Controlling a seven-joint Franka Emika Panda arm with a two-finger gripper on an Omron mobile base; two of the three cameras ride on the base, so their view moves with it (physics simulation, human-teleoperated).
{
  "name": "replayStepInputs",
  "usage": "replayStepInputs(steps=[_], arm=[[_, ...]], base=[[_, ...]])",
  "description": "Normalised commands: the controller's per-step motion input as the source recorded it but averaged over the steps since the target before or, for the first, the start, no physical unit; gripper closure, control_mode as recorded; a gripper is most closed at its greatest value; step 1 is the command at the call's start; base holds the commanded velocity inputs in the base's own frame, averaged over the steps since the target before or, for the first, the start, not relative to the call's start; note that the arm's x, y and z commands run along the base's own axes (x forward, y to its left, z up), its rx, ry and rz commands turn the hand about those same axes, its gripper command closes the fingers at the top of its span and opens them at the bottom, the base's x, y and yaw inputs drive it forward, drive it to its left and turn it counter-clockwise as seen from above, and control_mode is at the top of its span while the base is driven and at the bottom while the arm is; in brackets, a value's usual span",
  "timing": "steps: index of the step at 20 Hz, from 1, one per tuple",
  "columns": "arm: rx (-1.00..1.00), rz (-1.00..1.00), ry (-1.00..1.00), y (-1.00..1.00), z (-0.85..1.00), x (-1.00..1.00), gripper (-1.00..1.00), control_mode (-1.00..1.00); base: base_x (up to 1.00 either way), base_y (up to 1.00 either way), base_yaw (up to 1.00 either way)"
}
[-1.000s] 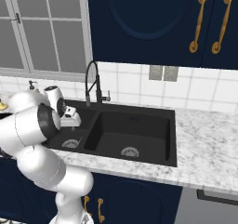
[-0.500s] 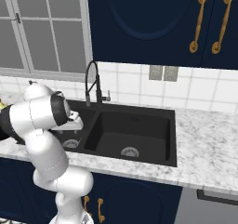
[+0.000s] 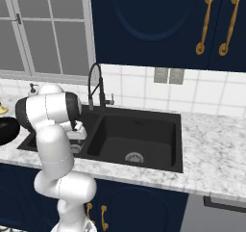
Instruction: Pick the potato from the sink and place it in the bowl. Then pick the bowl and place it in the microwave. Then close the microwave door and press the start button.
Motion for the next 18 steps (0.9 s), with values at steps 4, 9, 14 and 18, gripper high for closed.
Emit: replayStepInputs(steps=[4,9,14,18], arm=[[0.0,-0.01,0.0,0.02,-0.34,0.28,-1.0,-1.0],[-0.01,-0.01,-0.01,0.03,-0.37,0.36,-1.0,-1.0],[-0.04,0.0,-0.06,0.03,-0.33,0.34,-1.0,-1.0],[-0.05,0.0,-0.08,0.03,-0.44,0.22,-1.0,-1.0]], base=[[0.0,0.0,0.0],[0.0,0.0,0.0],[0.0,0.0,0.0],[0.0,0.0,0.0]])
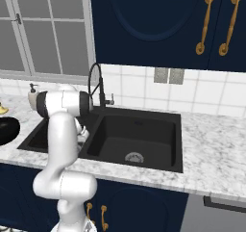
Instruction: Pick the potato from the sink and place it in the bowl. Then pick the bowl and place it in the microwave. Then close the microwave door and press the start button.
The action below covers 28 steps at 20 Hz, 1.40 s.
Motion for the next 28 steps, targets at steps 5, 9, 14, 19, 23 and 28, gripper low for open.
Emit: replayStepInputs(steps=[5,9,14,19,23,28], arm=[[-0.02,0.0,-0.11,0.0,-0.53,0.12,-1.0,-1.0],[0.0,0.0,-0.14,0.0,-0.5,0.21,-1.0,-1.0],[0.0,0.0,-0.17,0.03,-0.48,0.28,-1.0,-1.0],[0.05,0.0,-0.13,0.08,-0.05,0.1,-1.0,-1.0],[0.0,0.0,0.0,-0.31,0.0,0.03,-1.0,-1.0],[0.0,0.0,0.04,-0.4,0.0,0.28,-1.0,-1.0]], base=[[0.0,0.0,0.0],[0.0,0.0,0.0],[0.0,0.0,0.0],[0.0,0.0,0.0],[0.0,0.0,0.0],[0.0,0.0,0.0]])
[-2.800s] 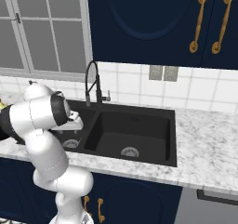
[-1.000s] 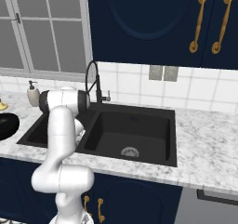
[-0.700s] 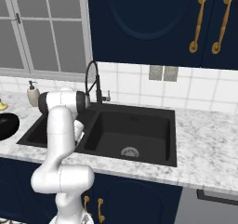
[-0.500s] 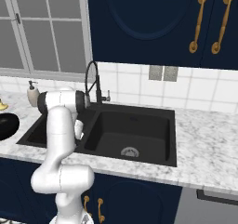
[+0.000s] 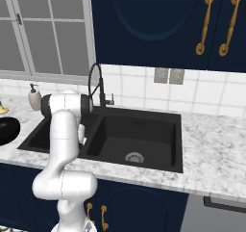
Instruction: Pick the potato from the sink and place it in the bowl. Then pick the bowl and place it in the microwave. Then close the microwave door and press the start button.
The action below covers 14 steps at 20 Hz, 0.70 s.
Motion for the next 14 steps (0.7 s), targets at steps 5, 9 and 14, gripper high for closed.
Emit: replayStepInputs(steps=[5,9,14], arm=[[0.0,0.0,0.15,-0.25,-0.05,0.31,-1.0,-1.0],[0.0,0.0,0.04,-0.36,-0.26,0.01,-1.0,-1.0],[0.0,0.0,0.0,-0.37,-0.29,0.08,1.0,-1.0]], base=[[0.0,0.0,0.0],[0.0,0.0,0.0],[0.0,0.0,0.0]])
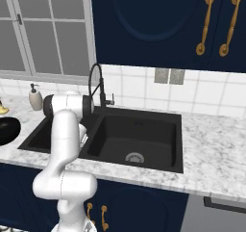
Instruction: Pick the potato from the sink and place it in the bowl. Then pick the bowl and place it in the microwave. Then close the microwave door and press the start button.
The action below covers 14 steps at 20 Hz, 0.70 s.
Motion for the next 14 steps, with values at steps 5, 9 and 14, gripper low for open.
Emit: replayStepInputs(steps=[5,9,14], arm=[[0.01,0.0,0.0,-0.51,-0.25,0.0,1.0,-1.0],[0.04,0.0,-0.01,-0.24,-0.07,0.0,1.0,-1.0],[0.0,0.0,-0.13,0.07,0.45,-0.25,1.0,-1.0]], base=[[0.0,0.0,0.0],[0.0,0.0,0.0],[0.0,0.0,0.0]])
